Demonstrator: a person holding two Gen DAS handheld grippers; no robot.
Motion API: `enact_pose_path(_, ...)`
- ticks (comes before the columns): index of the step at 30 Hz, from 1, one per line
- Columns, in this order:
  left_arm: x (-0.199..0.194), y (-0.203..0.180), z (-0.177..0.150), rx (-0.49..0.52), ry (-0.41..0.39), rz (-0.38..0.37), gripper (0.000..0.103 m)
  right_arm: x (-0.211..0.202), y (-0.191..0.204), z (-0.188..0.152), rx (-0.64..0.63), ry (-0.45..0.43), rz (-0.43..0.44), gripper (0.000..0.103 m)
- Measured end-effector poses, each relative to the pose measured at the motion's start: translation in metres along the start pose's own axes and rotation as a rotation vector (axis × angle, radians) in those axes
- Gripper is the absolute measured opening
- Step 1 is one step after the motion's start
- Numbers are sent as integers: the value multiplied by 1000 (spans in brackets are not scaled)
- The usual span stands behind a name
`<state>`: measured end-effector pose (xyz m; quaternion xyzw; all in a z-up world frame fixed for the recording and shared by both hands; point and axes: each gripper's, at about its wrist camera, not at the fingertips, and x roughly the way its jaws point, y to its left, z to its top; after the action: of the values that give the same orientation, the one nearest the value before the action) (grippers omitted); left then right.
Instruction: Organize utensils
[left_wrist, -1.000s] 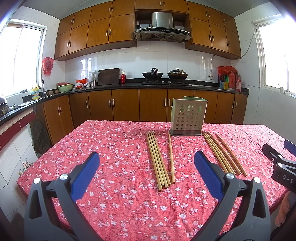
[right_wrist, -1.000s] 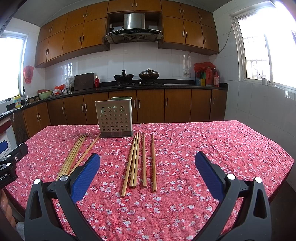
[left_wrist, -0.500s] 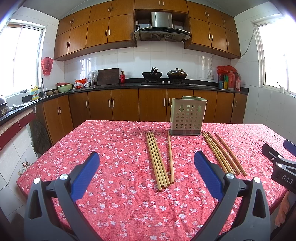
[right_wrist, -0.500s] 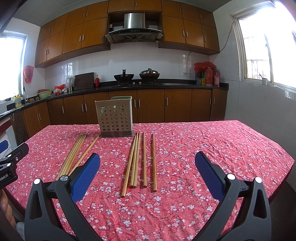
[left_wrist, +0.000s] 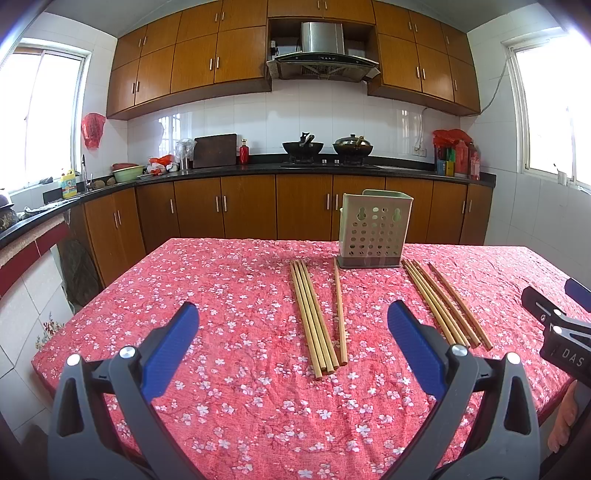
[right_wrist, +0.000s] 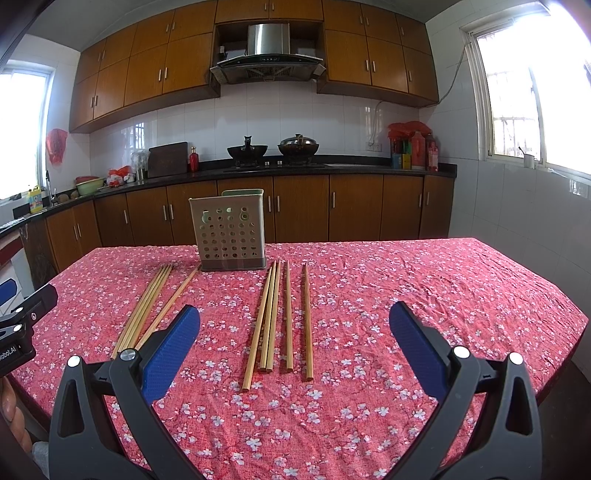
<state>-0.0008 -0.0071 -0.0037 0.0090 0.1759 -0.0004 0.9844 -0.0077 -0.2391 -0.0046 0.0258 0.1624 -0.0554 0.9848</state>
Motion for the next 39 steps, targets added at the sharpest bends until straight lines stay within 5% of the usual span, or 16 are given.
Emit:
enact_pose_path(12,6,-3,-2,-6,14,5,99,6,-2,-5,11,18,-5,101)
enact_pose_path(19,38,5,-13,-16,131,106,99,40,-25,-8,79,164,-49,101)
enact_pose_path(25,65,21,-14,-41,243,138,99,90,-40,-10,117,345,-53,62)
enact_pose_path(31,91,32,-10,-68,319,97,96,133,-34,-16,120,492,-9,36)
enact_pose_path(39,122,31,-9,-77,423,-43,61,153,-29,-18,73,530,-16,10)
